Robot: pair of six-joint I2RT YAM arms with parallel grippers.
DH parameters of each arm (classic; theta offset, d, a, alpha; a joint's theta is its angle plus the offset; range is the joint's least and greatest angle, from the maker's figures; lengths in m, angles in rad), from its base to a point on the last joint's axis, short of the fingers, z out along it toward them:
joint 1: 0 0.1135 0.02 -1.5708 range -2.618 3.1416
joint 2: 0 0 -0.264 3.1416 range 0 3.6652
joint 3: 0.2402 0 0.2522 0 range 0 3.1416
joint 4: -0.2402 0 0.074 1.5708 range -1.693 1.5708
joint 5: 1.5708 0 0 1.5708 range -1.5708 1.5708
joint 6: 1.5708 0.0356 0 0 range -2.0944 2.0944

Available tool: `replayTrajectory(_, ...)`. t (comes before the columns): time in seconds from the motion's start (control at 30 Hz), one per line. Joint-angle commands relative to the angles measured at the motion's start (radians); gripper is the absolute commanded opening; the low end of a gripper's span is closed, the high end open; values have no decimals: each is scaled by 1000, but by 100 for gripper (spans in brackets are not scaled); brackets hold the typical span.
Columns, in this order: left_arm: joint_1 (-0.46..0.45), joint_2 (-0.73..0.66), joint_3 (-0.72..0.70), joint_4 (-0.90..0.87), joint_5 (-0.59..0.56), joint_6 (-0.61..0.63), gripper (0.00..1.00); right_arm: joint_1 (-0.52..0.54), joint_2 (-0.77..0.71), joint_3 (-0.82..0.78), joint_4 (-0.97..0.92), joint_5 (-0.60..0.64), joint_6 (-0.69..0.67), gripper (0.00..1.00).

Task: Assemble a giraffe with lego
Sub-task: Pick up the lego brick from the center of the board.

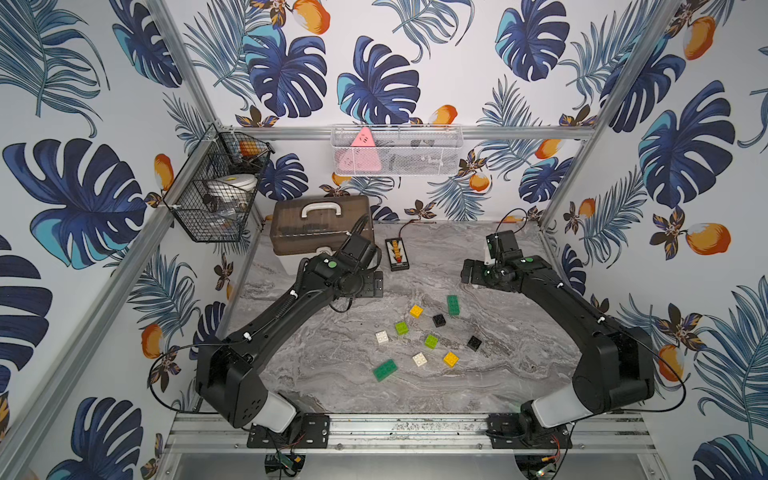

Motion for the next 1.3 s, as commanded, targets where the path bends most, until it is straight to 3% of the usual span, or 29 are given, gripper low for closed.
replayTrajectory(0.0,-22,-10,-36,-119,38,-121,99,53,-32,15,-136,-37,-9,100)
replayTrajectory(0.13,-29,-51,-145,-46,101,-168,99,122,-131,-19,-260,-67,15,100)
replayTrajectory(0.27,-32,-52,-218,34,129,-131,99,171,-219,-91,-311,0,63,100)
replayTrajectory(0.37,-38,-57,-255,71,185,-107,99,188,-223,-140,-317,-21,118,100)
replayTrajectory(0.87,-38,3,-296,131,264,-48,99,279,165,-23,-191,-68,68,98)
replayTrajectory(1.27,-38,-8,-306,112,231,-80,99,279,325,27,-150,-97,-21,86)
